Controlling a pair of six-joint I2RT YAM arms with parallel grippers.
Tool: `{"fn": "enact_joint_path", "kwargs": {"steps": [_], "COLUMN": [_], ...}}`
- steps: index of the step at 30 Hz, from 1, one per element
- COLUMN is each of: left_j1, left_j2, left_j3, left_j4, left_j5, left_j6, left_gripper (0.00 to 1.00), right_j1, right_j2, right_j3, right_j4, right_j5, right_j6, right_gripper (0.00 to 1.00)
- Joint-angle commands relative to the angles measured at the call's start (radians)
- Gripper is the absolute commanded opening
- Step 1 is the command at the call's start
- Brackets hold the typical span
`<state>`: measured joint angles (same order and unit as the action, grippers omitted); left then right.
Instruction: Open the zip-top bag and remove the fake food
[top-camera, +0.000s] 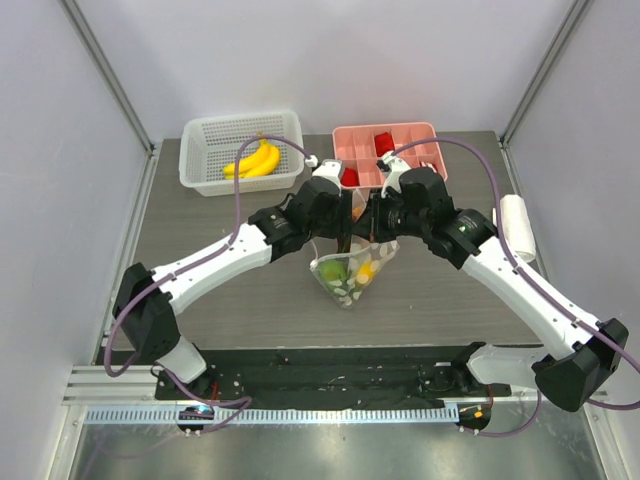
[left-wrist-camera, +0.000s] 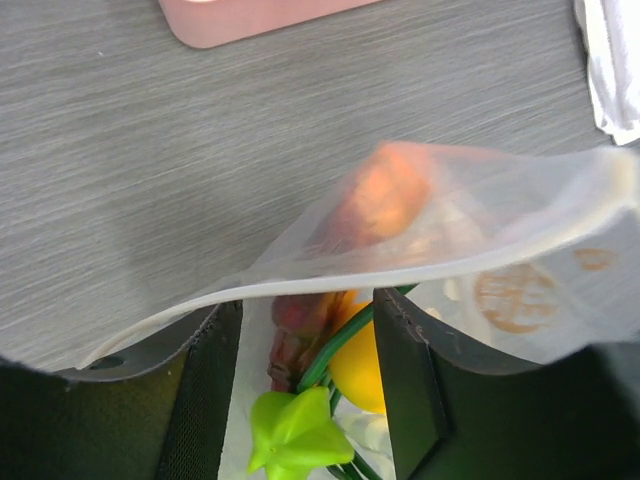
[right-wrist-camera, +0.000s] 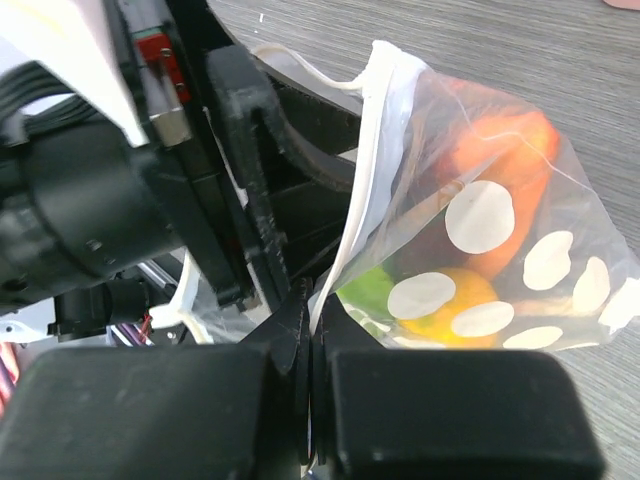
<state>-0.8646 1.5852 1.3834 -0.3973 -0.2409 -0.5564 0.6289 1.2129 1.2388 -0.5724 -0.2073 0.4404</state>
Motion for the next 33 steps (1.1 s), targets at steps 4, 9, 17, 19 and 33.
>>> {"fn": "enact_joint_path", "kwargs": {"steps": [4, 9, 17, 19, 33], "left_j1": [0.029, 0.027, 0.032, 0.032, 0.012], "left_j2": [0.05, 0.058, 0.039, 0.022, -0.186], "left_j3": [-0.041, -0.098, -0.101, -0.092, -0.193], "left_j4": [0.138, 0.253, 0.258, 0.218, 0.135], "left_j5": [0.116, 0.218, 0.163, 0.137, 0.235], "left_j6": [0.003, 0.0, 0.024, 0.036, -0.039], "left_gripper": [0.49, 0.4, 0.03, 0.0, 0.16], "right_j1": [0.006, 0.008, 0.006, 0.006, 0.005], "right_j2": [-0.013, -0.015, -0.03, -0.035, -0.047], "right_j3": [0.008, -0.002, -0.009, -0.01, -0.033], "right_j4": [0.083, 0.082, 0.072, 0.063, 0.046], "right_j5": [-0.03, -0.017, -0.004, 0.025, 0.04], "right_j6": [-0.005, -0.009, -0.019, -0.028, -0.063], "right_gripper": [0.01, 0.01, 0.01, 0.01, 0.01]}}
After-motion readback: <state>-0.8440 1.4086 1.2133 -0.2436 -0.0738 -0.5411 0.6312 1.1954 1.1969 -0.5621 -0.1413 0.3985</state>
